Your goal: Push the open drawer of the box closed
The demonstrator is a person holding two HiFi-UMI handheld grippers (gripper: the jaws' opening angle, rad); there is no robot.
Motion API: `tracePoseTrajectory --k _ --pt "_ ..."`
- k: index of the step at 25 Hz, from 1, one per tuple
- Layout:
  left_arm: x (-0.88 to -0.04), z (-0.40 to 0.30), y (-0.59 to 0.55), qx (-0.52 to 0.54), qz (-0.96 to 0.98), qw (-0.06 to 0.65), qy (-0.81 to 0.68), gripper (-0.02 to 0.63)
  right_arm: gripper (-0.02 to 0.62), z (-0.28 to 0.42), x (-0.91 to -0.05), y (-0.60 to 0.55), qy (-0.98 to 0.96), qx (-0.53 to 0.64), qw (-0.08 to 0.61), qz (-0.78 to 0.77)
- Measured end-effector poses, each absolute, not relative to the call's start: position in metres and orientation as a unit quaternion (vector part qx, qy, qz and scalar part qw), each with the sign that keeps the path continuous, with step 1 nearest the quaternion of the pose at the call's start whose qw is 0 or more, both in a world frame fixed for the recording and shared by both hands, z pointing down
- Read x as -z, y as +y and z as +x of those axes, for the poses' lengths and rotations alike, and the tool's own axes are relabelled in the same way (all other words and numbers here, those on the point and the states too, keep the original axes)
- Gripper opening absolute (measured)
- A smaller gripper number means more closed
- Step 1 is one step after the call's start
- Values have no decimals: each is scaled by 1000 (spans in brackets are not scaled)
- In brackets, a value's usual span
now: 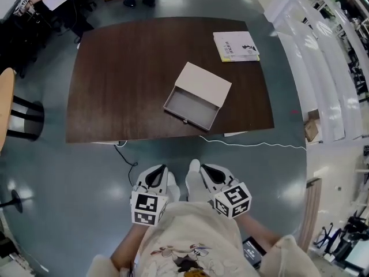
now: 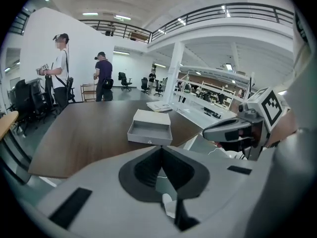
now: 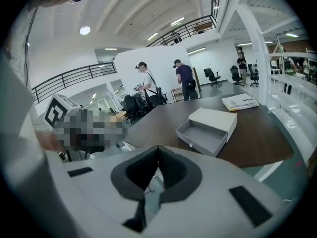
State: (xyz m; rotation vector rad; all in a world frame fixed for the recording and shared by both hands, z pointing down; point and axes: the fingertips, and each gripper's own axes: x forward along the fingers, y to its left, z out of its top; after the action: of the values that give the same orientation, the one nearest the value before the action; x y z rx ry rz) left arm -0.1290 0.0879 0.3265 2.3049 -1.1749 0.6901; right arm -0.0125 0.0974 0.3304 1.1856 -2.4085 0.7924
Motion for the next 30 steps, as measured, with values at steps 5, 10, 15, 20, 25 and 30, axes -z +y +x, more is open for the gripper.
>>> tracePoseTrajectory --k 5,10,15,20,25,30 --pt "-347 -113 63 -278 831 223 -427 8 6 -9 -342 82 -848 -300 166 404" --pt "-379 -98 45 -316 824 204 -425 34 6 -3 -354 70 -846 -307 166 403" --pt "-397 -84 21 -321 820 214 -423 65 6 13 -368 49 -841 -290 179 421" --pt "-418 -68 3 -322 817 243 -412 114 6 31 -393 28 -834 -285 188 434" --pt "-442 -60 -9 -343 815 222 -410 115 6 44 -418 15 -823 -297 183 449" --pt "-469 -58 -18 -359 807 221 -413 126 6 47 -443 12 -817 -303 185 455"
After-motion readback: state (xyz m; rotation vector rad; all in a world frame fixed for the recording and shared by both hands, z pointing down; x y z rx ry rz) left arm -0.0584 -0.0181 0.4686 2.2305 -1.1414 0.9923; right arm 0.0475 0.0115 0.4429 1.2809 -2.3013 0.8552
